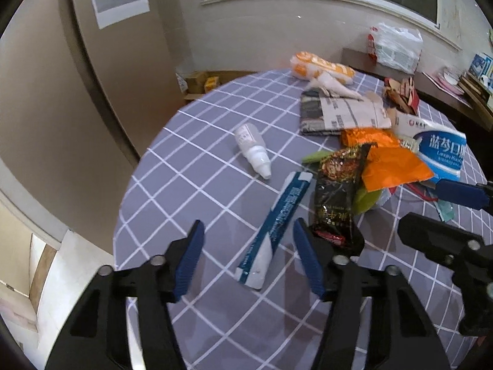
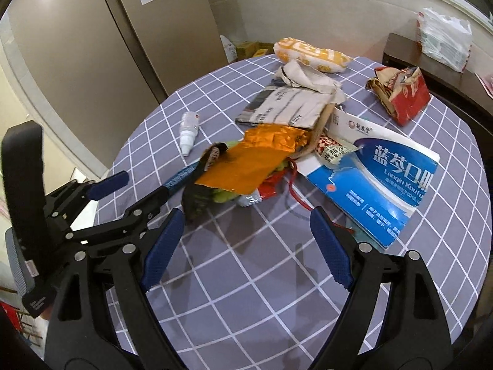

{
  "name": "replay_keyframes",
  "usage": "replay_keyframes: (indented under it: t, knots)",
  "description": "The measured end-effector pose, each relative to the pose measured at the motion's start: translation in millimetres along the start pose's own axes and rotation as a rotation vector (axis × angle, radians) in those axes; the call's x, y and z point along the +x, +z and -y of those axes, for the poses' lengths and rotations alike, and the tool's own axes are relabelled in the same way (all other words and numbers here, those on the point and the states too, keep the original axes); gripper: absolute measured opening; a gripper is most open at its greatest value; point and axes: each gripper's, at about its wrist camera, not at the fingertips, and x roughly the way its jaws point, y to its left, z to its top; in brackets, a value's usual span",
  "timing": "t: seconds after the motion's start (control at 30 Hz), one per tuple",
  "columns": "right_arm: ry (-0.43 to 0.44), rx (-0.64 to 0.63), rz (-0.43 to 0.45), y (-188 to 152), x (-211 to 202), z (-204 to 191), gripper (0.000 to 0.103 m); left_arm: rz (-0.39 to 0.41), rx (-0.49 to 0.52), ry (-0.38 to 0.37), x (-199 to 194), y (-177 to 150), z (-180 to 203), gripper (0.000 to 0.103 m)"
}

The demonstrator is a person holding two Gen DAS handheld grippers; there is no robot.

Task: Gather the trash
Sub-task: 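Grasp the blue toothpaste tube with the left tool while the right tool grasps the dark snack wrapper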

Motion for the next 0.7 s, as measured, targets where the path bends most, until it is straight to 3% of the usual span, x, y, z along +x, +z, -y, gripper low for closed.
replay_keyframes:
  t: [0.03,0.1,0.17,0.4,0.53,0.7]
  knots:
    - [0.000,0.001,-0.002,-1,0,0,0.082,-0.016,0.005,-0.013,5,0,1,0.036]
    - [0.000,0.000,-0.005,-1,2,-1,0.082,-0.027,-0.014,-0.050,9,-2,-3,0.020]
    - [0.003,-0.007,-0.007,-1,3,-4,0.082,-0.032,-0.031,-0.056,9,-3,-7,0.014]
    - [0.040,-0.047,-0.042,1,17,-27,0.053,-0.023,-0.094,-0.052,-2,-13,-34,0.011]
    - [0.051,-0.065,-0.066,5,32,-40,0.047,-0.007,-0.116,-0.050,-13,-22,-50,0.011]
    - [-0.007,-0.051,-0.089,13,55,-47,0.042,-0.001,-0.146,-0.043,-22,-30,-65,0.011]
